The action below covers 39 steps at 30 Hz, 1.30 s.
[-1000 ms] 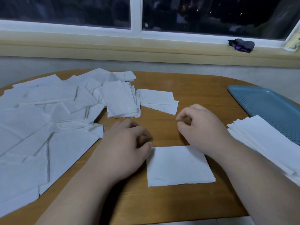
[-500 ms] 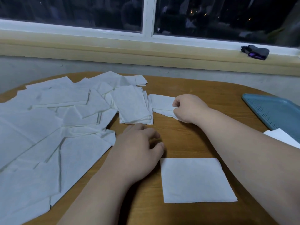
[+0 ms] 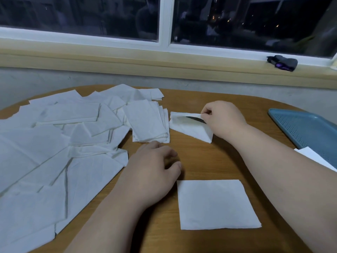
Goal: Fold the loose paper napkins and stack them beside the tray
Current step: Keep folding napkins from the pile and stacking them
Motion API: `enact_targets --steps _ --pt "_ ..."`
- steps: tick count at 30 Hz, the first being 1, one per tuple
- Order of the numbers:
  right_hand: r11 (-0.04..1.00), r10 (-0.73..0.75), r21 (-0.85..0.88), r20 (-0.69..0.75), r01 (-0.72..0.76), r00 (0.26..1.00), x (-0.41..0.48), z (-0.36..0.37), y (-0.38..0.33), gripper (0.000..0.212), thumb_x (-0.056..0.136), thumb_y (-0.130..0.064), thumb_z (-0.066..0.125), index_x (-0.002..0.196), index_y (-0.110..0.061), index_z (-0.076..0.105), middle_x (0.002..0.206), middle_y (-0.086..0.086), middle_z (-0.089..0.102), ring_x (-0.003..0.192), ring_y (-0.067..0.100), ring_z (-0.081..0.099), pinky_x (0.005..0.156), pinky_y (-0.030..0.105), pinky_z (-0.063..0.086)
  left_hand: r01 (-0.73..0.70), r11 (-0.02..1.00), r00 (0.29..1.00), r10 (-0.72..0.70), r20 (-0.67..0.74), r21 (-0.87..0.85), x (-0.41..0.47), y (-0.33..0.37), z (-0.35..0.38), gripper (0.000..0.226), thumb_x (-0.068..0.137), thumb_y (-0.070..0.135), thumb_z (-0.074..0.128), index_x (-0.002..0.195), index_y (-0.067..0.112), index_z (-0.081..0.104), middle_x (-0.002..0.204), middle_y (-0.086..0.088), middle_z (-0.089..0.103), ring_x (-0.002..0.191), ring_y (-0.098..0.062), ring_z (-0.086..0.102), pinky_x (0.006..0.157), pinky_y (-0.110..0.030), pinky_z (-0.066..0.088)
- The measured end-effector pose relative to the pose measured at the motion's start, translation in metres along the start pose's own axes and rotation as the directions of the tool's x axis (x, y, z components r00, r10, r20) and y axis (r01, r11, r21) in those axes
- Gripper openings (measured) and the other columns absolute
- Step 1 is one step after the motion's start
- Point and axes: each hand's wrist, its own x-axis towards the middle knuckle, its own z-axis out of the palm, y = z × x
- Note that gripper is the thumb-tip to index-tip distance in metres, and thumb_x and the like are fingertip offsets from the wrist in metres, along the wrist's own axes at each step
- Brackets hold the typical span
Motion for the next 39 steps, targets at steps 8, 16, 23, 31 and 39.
enact_targets --steps 8,16,23,31,39 --pt "0.946 0.089 0.316 -0.025 -0.077 0.996 -0.118 -0.076 0.001 0.014 0.09 -0.033 0.067 0.077 -0.034 0.069 0.078 -0.019 0.066 0.075 0.001 0.059 0.059 0.024 0.043 -0.122 0.989 0.987 0.112 -0.113 -0.085 -0.009 0.014 -0.006 0.081 0.083 0.051 0.063 0.15 0.049 0.018 0.15 0.029 0.02 0.141 0.007 0.017 0.103 -0.018 0.025" --pt "0.84 0.0 0.533 0.179 -0.097 0.984 -0.179 -0.087 0.008 0.015 0.085 -0.025 0.072 0.073 -0.035 0.071 0.063 -0.014 0.066 0.056 0.002 0.057 0.052 0.015 0.039 -0.346 0.931 0.932 0.326 -0.159 -0.12 -0.033 0.043 0.002 0.014 0.091 0.035 0.066 0.088 0.047 0.061 0.094 0.026 0.061 0.097 0.005 0.057 0.076 -0.005 0.037" --pt "0.747 0.021 0.653 0.16 -0.122 0.987 -0.181 -0.074 0.012 0.018 0.088 -0.02 0.071 0.071 -0.029 0.073 0.069 -0.013 0.069 0.06 -0.001 0.059 0.054 0.012 0.041 -0.169 0.947 0.981 0.136 -0.136 -0.275 -0.041 0.053 0.003 0.026 0.091 0.03 0.063 0.07 0.044 0.064 0.071 0.028 0.062 0.072 0.007 0.058 0.063 -0.007 0.037" --pt "0.873 -0.069 0.449 -0.271 0.189 0.96 -0.17 -0.061 0.007 0.014 0.09 -0.021 0.069 0.081 -0.03 0.077 0.082 -0.021 0.07 0.088 0.0 0.063 0.07 0.013 0.047 -0.257 0.954 0.918 0.192 -0.346 -0.154 -0.026 0.042 0.002 0.045 0.085 0.007 0.073 0.085 0.052 0.068 0.099 0.026 0.063 0.101 0.01 0.056 0.076 0.0 0.036" --pt "0.956 -0.179 0.214 -0.106 0.199 0.978 -0.165 -0.027 0.019 0.016 0.092 -0.026 0.067 0.082 -0.034 0.077 0.094 -0.025 0.066 0.095 -0.002 0.055 0.075 0.015 0.043 -0.26 0.963 0.965 0.258 0.041 0.077 -0.017 0.009 0.006 0.062 0.08 -0.005 0.053 0.118 0.043 0.064 0.126 0.034 0.044 0.128 0.006 0.039 0.1 -0.014 0.037"
